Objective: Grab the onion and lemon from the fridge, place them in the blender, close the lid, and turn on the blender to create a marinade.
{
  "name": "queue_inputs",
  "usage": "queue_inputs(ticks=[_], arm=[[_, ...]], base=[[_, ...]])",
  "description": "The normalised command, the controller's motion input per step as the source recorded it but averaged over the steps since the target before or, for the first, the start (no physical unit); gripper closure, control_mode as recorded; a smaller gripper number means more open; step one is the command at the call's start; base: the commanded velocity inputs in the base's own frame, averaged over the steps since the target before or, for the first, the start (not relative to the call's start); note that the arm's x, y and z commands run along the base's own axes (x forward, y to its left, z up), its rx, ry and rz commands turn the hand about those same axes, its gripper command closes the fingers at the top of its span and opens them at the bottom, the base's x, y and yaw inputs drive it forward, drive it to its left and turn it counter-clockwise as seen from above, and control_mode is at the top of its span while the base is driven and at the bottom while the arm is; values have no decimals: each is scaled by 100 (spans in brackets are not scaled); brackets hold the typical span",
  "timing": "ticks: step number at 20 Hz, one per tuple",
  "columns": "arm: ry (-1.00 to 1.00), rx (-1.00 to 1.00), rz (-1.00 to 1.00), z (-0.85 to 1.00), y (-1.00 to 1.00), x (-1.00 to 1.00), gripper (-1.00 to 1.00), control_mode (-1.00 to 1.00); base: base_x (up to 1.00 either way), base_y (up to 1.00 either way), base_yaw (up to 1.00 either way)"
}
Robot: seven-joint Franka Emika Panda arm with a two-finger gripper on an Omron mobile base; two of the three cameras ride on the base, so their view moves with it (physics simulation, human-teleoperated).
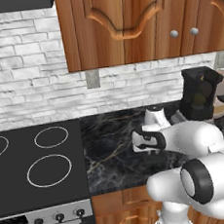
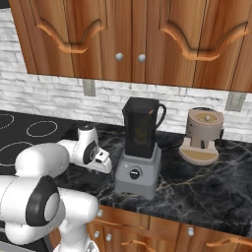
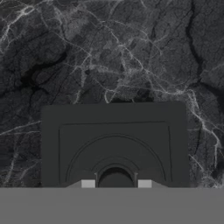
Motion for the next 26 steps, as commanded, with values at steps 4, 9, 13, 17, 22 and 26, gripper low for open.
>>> queue_inputs(ticks=[4, 9, 13, 17, 22, 26], arm=[[-14, 13, 0, -6, 0, -42, 100, -100], [-14, 6, 0, 44, -6, -3, 100, -100], [-17, 0, 0, 100, -22, -6, 100, -100], [-21, 0, 0, 100, -27, -21, 100, -100], [-26, 0, 0, 100, -11, -33, 100, -100], [-29, -3, 0, 100, 0, -32, 100, -100]], base=[[0, 0, 0], [0, 0, 0], [0, 0, 0], [0, 0, 0], [0, 0, 0], [0, 0, 0]])
